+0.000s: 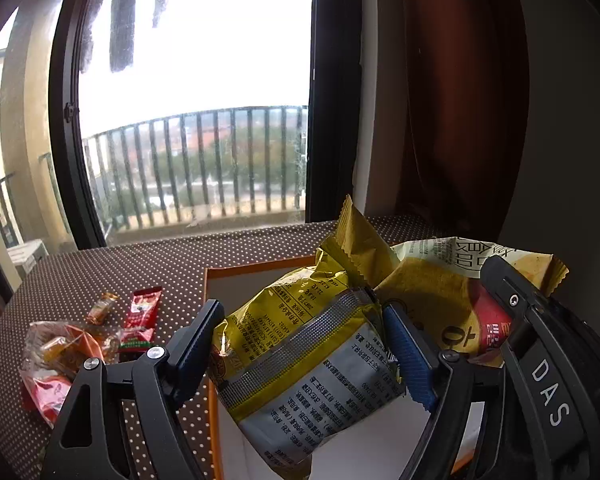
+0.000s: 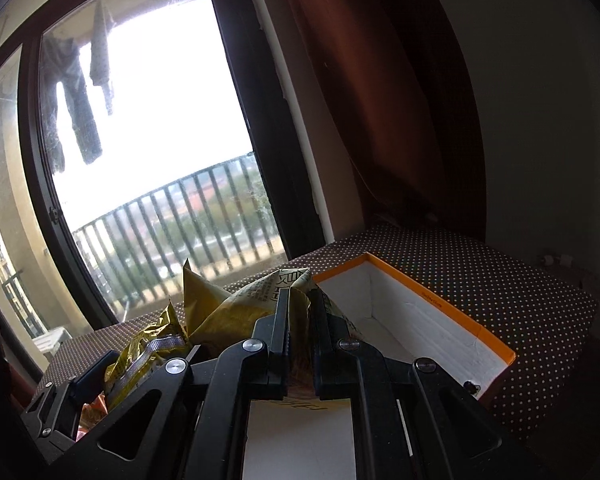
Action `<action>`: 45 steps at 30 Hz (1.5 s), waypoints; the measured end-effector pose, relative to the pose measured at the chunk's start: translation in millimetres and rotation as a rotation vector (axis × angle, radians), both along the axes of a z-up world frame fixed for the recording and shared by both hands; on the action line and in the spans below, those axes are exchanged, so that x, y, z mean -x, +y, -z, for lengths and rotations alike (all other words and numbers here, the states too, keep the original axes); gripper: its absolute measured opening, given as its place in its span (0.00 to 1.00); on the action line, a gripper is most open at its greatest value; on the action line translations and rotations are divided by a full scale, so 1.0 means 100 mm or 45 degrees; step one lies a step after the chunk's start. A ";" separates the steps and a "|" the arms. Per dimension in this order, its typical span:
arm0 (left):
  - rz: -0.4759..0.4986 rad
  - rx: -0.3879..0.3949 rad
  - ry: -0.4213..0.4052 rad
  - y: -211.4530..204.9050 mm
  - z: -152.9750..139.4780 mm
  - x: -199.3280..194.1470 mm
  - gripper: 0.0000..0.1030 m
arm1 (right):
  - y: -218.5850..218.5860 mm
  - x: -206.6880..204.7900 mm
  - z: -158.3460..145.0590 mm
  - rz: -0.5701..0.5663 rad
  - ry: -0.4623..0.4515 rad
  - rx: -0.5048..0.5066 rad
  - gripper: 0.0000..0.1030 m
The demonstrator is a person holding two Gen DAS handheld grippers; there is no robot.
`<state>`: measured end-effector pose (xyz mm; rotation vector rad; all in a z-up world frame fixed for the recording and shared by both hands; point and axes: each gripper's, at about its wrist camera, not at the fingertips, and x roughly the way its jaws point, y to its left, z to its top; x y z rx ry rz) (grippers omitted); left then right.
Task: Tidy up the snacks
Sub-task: 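Lower both chip bags into the box and open both tools, then withdraw both tools from the box back toward the snack pile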
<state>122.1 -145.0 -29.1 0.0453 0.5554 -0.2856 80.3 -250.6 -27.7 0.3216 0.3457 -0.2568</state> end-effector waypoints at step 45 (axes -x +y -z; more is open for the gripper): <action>0.025 -0.124 0.014 0.08 0.03 0.31 0.99 | -0.10 -0.03 0.13 -0.010 0.158 -0.055 0.93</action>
